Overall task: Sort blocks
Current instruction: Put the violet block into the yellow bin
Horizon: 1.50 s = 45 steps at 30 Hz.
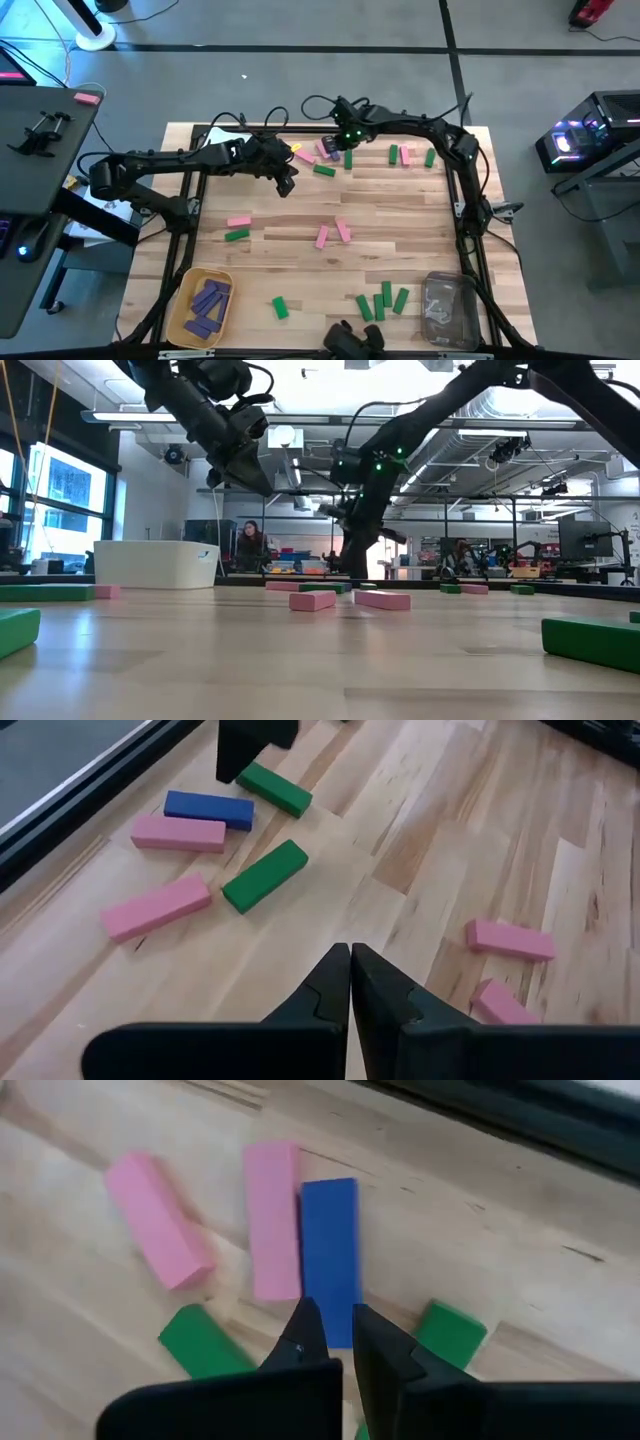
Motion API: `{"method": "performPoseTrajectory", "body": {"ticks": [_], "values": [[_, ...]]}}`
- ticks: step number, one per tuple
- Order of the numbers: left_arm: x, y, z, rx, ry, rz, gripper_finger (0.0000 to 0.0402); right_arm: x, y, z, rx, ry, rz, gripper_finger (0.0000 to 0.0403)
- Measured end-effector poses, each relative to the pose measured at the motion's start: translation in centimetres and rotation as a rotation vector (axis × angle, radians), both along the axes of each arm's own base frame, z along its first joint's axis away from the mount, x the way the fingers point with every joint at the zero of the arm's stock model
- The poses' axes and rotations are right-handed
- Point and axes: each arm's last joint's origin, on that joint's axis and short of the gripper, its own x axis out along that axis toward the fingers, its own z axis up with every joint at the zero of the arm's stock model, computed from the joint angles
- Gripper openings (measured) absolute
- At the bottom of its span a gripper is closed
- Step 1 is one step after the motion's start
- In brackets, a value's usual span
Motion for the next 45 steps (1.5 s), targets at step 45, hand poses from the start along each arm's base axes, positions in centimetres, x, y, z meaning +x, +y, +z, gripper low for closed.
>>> {"method": "performPoseTrajectory", "body": {"ticks": [45], "values": [[-0.3, -0.1, -0.3, -0.001, 0.046, -0.023, 0.0000, 0.7, 12.6, -3.0, 0.317, 0.474, 0.597, 0.0000]]}}
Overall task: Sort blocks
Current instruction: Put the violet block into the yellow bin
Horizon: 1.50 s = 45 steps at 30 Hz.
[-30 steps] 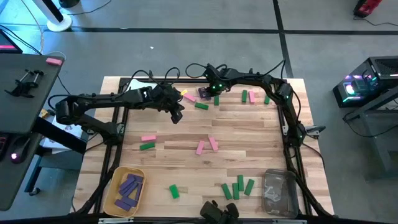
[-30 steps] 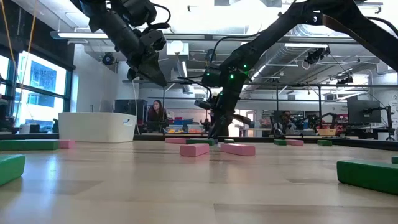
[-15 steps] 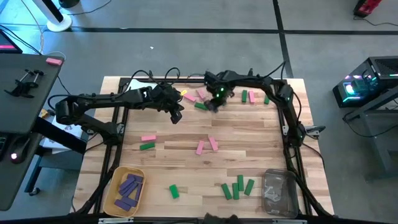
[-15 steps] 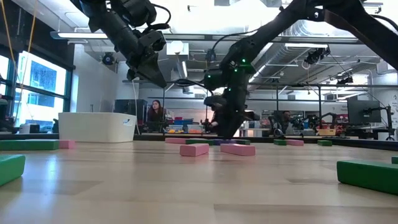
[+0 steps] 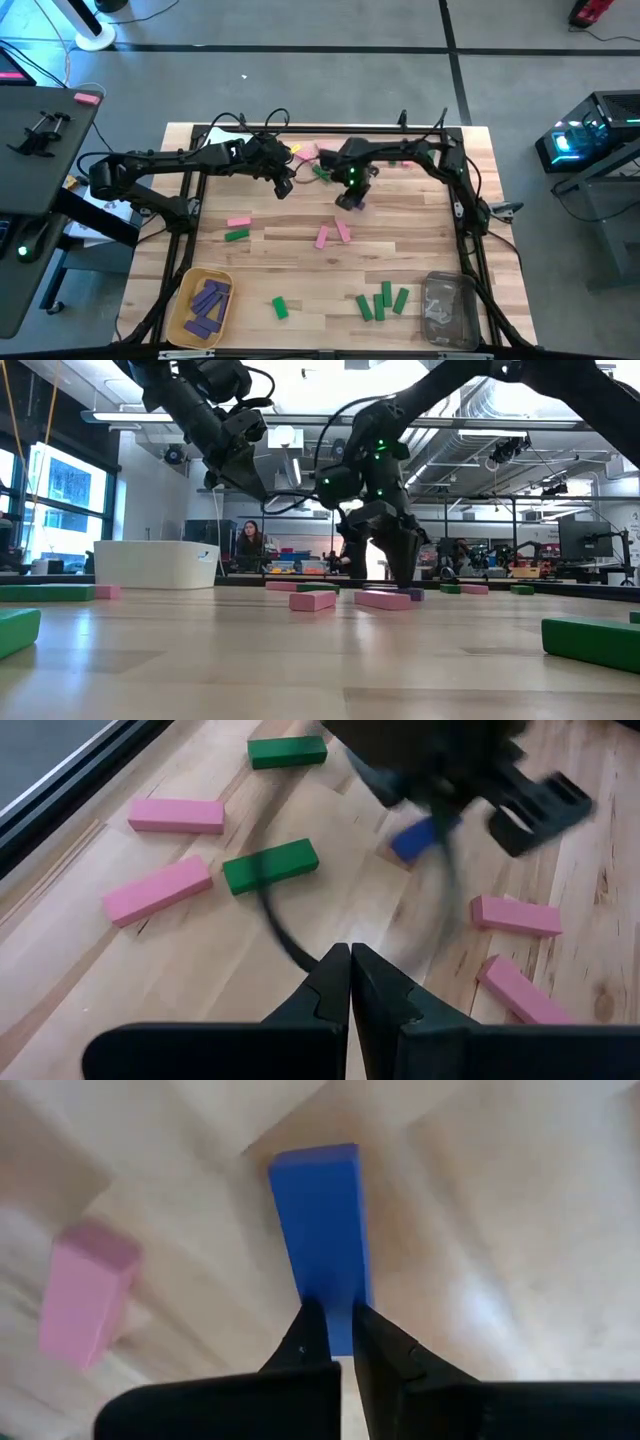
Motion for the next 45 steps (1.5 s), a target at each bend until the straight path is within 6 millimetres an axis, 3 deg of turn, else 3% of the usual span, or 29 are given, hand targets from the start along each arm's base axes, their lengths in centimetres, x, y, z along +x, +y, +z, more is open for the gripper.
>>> {"method": "performPoseTrajectory", "body": {"ticks": [3, 9, 16, 23, 30, 35, 39, 45], "values": [[0.0, 0.0, 0.0, 0.008, 0.001, -0.008, 0.0000, 0.3, 0.9, 1.6, -0.040, -0.060, 0.008, 0.0000], [0.0, 0.0, 0.0, 0.028, 0.008, -0.031, 0.0000, -1.6, 1.7, 8.7, -0.141, -0.209, -0.022, 0.0000], [0.0, 0.0, 0.1, 0.030, 0.004, -0.033, 0.0000, -2.3, 4.7, 12.1, -0.163, -0.337, 0.152, 0.0000], [0.0, 0.0, 0.1, 0.030, 0.004, -0.033, 0.0000, -0.5, 5.8, 10.5, -0.168, -0.422, 0.160, 0.0026], [0.1, 0.0, 0.1, 0.020, -0.005, -0.057, 0.0000, -1.0, 6.0, 6.5, -0.164, -0.385, 0.184, 0.0139], [0.2, 0.1, 0.5, 0.049, -0.009, -0.079, 0.0000, -1.4, 6.7, 3.9, -0.342, -0.359, 0.353, 0.0208], [0.1, 0.4, 0.8, 0.063, -0.016, -0.076, 0.0000, -1.8, 6.7, 2.5, -0.385, -0.354, 0.327, 0.0223], [0.0, 1.0, 0.9, 0.063, -0.019, -0.057, 0.0000, -2.8, 6.6, 0.7, -0.290, -0.340, 0.211, 0.0222]]}}
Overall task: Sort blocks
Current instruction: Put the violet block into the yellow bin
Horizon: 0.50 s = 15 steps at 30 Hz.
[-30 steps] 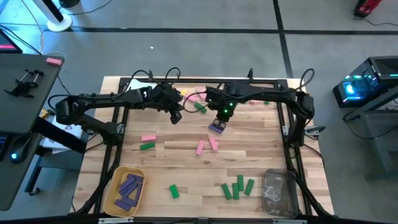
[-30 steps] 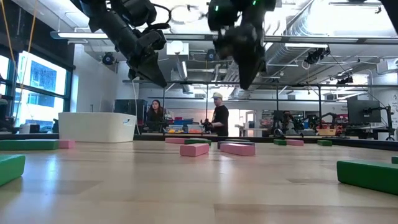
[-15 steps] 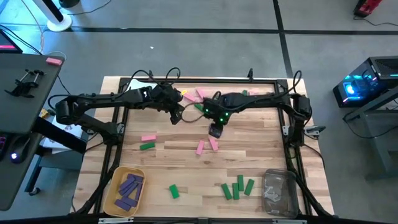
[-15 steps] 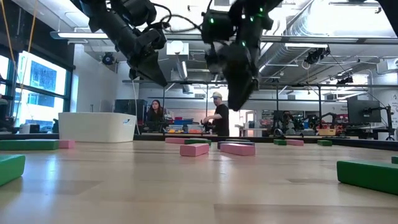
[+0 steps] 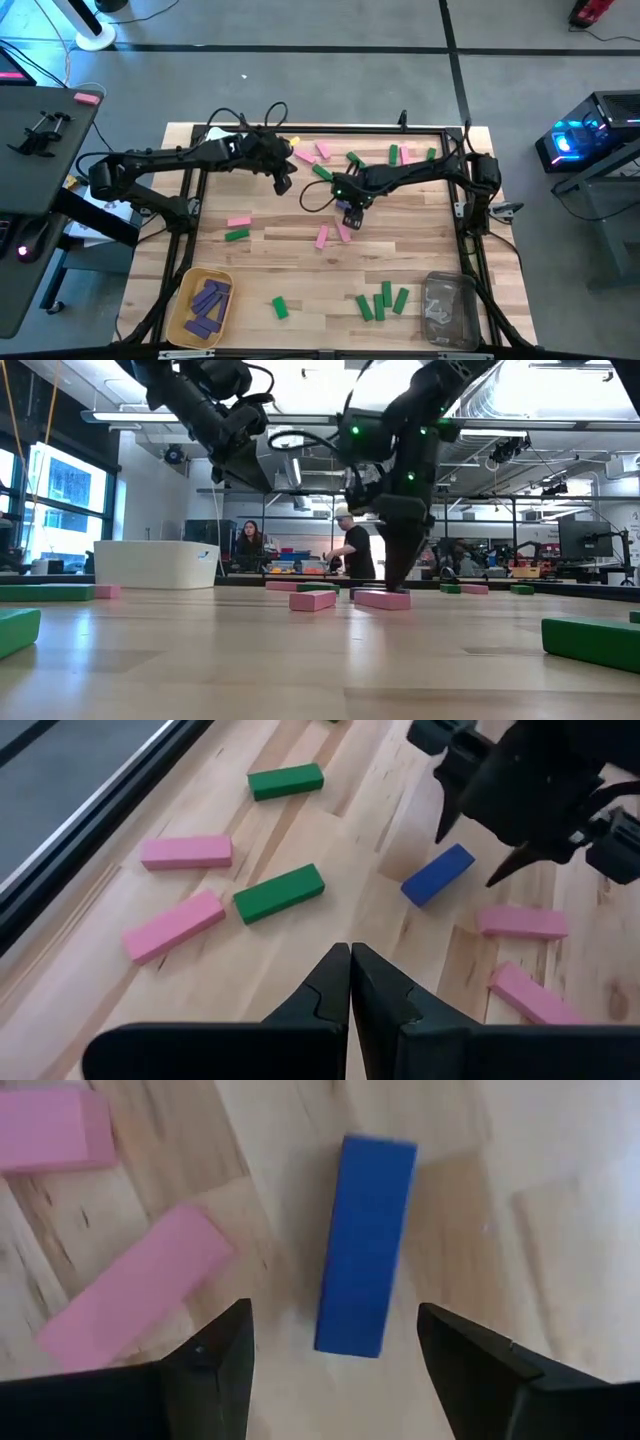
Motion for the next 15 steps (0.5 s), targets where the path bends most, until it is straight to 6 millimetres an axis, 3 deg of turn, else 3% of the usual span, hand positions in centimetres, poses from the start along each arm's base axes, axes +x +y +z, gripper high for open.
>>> {"method": "performPoseTrajectory", "body": {"ticks": [6, 15], "values": [[0.0, 0.3, 0.1, -0.008, -0.024, -0.003, 0.0000, -0.9, -0.1, -1.7, 0.020, -0.010, -0.065, 0.0220], [0.5, 0.5, 0.8, -0.012, -0.114, 0.004, 0.0000, -1.1, -0.7, -2.1, 0.009, -0.030, -0.043, 0.0215]]}}
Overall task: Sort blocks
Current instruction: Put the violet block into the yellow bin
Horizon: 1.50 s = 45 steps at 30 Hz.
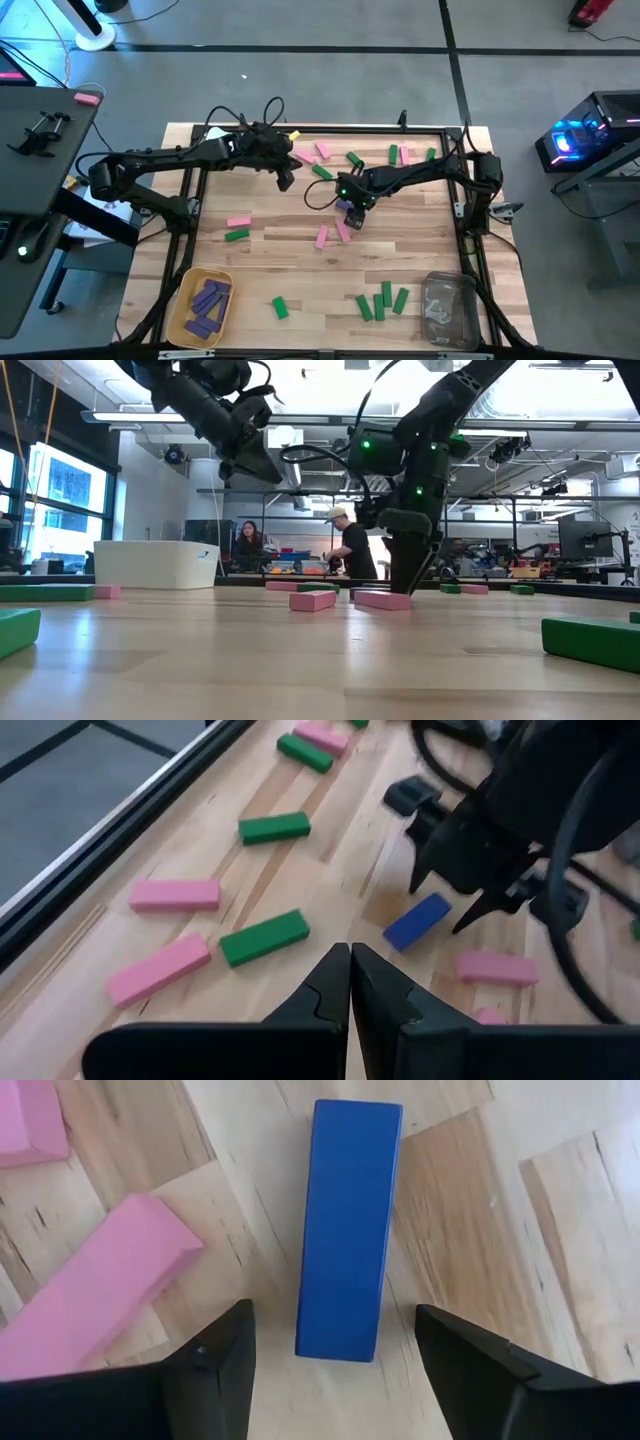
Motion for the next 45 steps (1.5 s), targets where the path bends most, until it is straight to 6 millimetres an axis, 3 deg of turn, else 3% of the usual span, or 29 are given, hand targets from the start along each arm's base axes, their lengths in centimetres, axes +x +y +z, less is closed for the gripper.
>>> {"method": "performPoseTrajectory", "body": {"ticks": [4, 8, 10, 15, 20, 23, 27, 32, 39, 45], "values": [[0.1, 0.1, 0.2, -0.006, -0.029, 0.011, 0.0000, 0.0, -0.4, 0.0, 0.000, -0.002, -0.004, 0.0163], [0.3, 0.0, 0.6, -0.020, -0.073, -0.025, 0.0000, 0.0, -0.7, 0.0, 0.013, -0.007, -0.018, 0.0050], [0.1, 0.0, 1.0, -0.012, -0.091, -0.062, 0.0000, -0.1, -1.0, 0.0, 0.043, -0.008, -0.034, 0.0017], [-1.5, 0.1, 3.4, 0.103, -0.091, -0.133, 0.0000, -0.3, -1.6, 1.7, 0.056, 0.020, -0.020, 0.0012], [-2.9, 0.5, 7.2, 0.332, -0.140, -0.110, 0.0006, -0.5, -2.8, 7.1, 0.018, -0.102, 0.016, 0.0007], [-3.0, 0.6, 8.5, 0.476, -0.125, -0.158, 0.0027, -0.2, -3.6, 10.9, 0.024, -0.250, 0.029, 0.0004], [-2.3, 0.4, 8.9, 0.630, -0.093, -0.291, 0.0076, 0.2, -4.2, 15.7, 0.096, -0.434, 0.058, 0.0004], [-0.8, -0.7, 8.1, 0.798, -0.031, -0.444, 0.0148, 0.9, -4.3, 19.3, 0.202, -0.563, 0.124, 0.0003], [0.2, -2.9, 8.1, 1.066, 0.040, -0.623, 0.0213, -0.1, -4.6, 21.8, 0.302, -0.568, 0.163, 0.0002], [1.4, -4.3, 8.1, 1.203, -0.030, -0.751, 0.0225, -0.3, -4.6, 22.0, 0.384, -0.564, 0.141, 0.0001]]}}
